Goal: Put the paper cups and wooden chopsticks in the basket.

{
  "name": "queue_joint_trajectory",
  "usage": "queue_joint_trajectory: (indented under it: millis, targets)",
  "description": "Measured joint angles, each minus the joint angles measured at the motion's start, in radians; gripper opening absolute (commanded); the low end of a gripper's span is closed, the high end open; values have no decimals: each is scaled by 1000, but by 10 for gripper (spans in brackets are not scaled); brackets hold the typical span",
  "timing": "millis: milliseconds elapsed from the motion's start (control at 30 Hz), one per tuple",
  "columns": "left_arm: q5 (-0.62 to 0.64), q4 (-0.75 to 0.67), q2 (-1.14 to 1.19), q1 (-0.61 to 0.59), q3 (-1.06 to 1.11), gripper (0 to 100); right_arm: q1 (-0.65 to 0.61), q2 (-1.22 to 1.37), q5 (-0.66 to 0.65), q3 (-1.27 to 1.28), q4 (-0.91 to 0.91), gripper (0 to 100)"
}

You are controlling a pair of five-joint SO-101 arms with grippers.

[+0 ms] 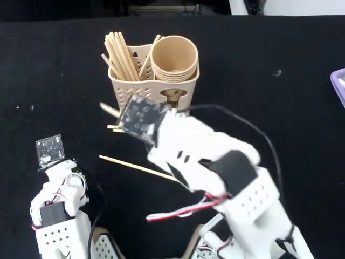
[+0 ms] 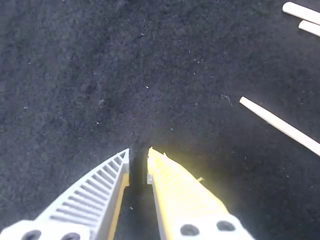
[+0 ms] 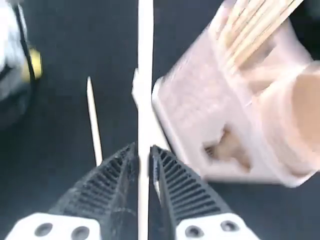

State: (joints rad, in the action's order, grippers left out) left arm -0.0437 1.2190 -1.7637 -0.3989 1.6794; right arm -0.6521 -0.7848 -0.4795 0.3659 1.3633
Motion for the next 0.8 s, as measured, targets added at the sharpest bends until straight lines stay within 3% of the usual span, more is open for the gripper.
queue_joint_trajectory:
  millis: [167,433,800]
  targets:
    - [0,0,0,0,0,69,-11,110,80,-209,-48,11]
    - [0,0,-8,-6,0,73,-11,293,229,-371,-295,11]
    - [-20,-135,-11,-74,0,73,-11,400,301,-384,-724,11]
